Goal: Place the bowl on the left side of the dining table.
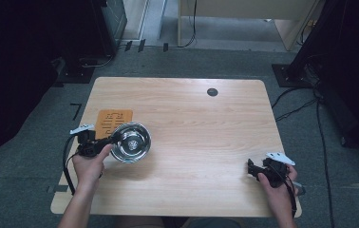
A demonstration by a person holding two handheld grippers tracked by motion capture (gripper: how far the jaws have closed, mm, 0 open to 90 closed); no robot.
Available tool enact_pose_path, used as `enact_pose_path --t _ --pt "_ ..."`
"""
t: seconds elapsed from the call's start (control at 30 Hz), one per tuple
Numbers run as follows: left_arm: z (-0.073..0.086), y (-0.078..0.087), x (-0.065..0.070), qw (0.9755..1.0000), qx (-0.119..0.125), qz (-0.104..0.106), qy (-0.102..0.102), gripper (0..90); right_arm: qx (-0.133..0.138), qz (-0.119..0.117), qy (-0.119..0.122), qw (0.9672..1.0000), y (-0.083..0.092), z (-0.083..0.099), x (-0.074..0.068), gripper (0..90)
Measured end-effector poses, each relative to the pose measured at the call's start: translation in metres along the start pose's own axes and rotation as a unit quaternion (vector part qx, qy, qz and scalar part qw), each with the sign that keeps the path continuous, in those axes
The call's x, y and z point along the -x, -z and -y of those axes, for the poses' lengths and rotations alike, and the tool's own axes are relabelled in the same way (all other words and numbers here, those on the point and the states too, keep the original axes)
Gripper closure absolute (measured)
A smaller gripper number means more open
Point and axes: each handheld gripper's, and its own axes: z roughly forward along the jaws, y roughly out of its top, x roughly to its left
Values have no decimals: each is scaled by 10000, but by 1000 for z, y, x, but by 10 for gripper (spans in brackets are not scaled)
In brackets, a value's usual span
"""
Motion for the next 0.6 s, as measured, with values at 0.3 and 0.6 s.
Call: enact_pose_path --t 0.3,0.6 --pt "-7 -2 -10 9998 92 -100 138 847 -1 0 11 10000 0 0 0 159" --pt "-13 -5 -15 9994 168 -228 198 847 -2 1 8 10000 0 0 0 159"
